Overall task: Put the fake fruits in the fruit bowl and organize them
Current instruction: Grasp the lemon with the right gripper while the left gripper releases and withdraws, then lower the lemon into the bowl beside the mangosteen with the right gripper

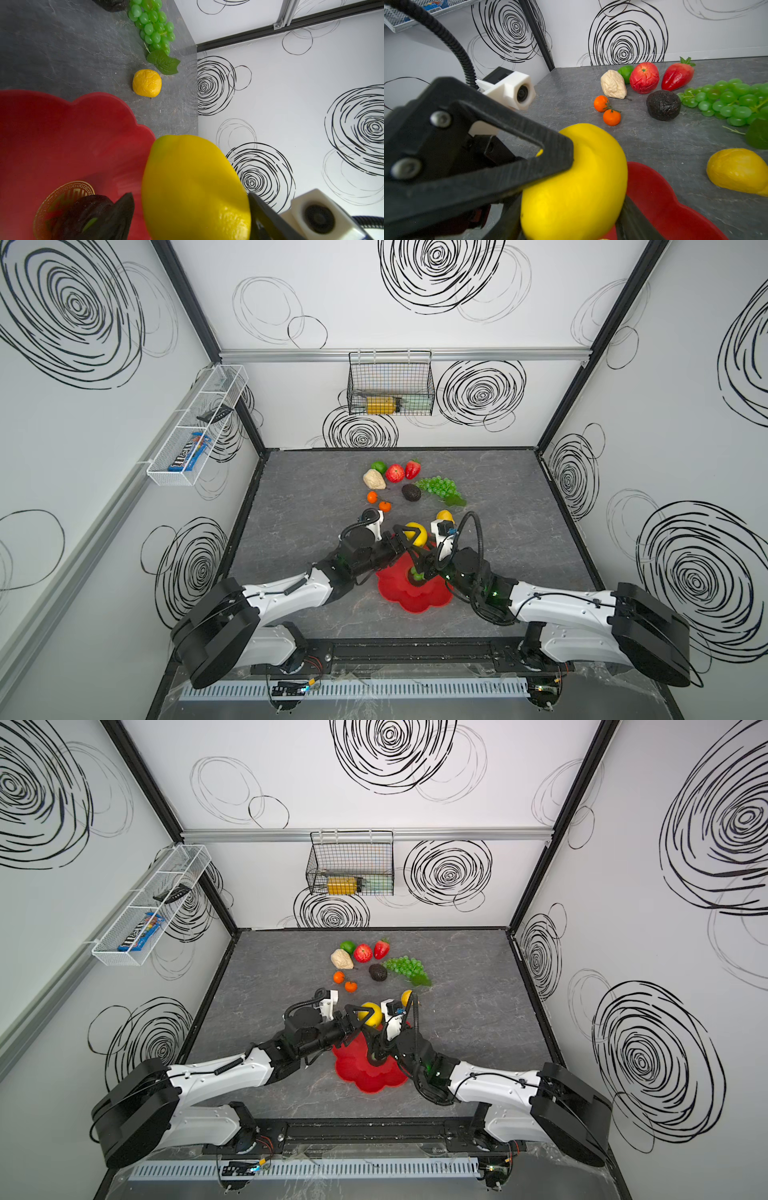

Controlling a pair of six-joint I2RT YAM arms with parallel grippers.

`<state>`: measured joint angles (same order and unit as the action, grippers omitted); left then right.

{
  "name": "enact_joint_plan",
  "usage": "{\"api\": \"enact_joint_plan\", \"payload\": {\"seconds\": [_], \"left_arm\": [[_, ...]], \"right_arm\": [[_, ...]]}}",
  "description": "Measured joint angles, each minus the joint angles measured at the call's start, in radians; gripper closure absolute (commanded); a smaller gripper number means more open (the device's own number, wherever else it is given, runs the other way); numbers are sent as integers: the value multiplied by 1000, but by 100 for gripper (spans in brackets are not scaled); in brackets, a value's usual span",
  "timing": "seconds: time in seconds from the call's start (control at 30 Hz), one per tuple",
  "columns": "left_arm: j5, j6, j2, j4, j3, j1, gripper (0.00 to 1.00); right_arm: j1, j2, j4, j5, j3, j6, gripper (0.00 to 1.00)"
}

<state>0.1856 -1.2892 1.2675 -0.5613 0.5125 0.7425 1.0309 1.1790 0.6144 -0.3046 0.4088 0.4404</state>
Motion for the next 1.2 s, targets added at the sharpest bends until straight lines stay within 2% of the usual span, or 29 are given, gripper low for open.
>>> {"api": "enact_joint_plan", "payload": {"seconds": [0.23,0.5,0.6,0.9,1.2], "left_arm": [[-38,169,-177,154,1,-99,0],[-84,391,-364,279,-75,-329,0],[-100,444,-388,302,-119,-368,0],[-89,513,-392,300,-204,-462,1],[-64,519,-391,256,-249,-509,1]], "right_arm": [[0,-126,-222,19,11,0,40],[0,-327,-458,88,-16,9,41],[0,-398,-524,105,-40,31,41],[0,-451,-692,151,-55,129,41],[0,-489,-767,196,-108,219,41]]}}
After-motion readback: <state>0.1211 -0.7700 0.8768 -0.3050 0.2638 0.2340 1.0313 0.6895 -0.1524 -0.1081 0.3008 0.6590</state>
